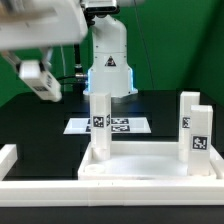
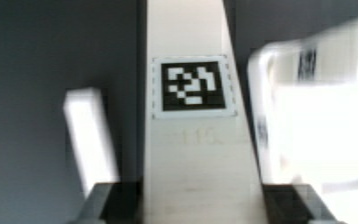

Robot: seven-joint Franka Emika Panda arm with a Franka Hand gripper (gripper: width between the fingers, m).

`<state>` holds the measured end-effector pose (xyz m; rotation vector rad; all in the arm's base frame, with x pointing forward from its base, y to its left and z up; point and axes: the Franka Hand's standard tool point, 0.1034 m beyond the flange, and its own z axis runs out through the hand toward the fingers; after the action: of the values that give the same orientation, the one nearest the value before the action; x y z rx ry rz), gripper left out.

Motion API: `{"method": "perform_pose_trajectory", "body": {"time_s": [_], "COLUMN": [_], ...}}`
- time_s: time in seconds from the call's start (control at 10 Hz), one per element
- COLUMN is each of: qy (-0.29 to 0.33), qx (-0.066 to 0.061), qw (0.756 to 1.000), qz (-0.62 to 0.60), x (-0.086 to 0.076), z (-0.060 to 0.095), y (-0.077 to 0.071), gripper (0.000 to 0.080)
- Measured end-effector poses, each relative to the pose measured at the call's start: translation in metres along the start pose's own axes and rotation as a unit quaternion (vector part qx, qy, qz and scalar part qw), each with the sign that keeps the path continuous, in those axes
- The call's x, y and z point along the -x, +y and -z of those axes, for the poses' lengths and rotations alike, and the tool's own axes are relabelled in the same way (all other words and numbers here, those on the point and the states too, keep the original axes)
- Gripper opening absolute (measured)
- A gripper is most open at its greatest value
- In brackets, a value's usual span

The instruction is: Assemble desk

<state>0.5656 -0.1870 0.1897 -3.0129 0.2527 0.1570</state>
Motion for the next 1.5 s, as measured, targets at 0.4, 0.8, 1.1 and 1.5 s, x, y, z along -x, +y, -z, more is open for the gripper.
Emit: {"method": "perform_pose_trajectory", "body": {"time_s": [0.4,0.8,1.1,1.5], "qy": [0.139,0.333,0.409,0.404], "qx": [0.028,0.028,0.053,0.051], "qw": [0.990,0.938,0.907,0.910], "qz": [-0.027,-0.091,-0.079,-0.076], "x": [-0.008,-0.057,-0.055,-0.046], "z": [0.002,0.024,0.021,-0.012], "y": [-0.010,-0.099,-0.102,-0.126], "gripper": [0.0291,0.0291,0.0291,0.0291]}}
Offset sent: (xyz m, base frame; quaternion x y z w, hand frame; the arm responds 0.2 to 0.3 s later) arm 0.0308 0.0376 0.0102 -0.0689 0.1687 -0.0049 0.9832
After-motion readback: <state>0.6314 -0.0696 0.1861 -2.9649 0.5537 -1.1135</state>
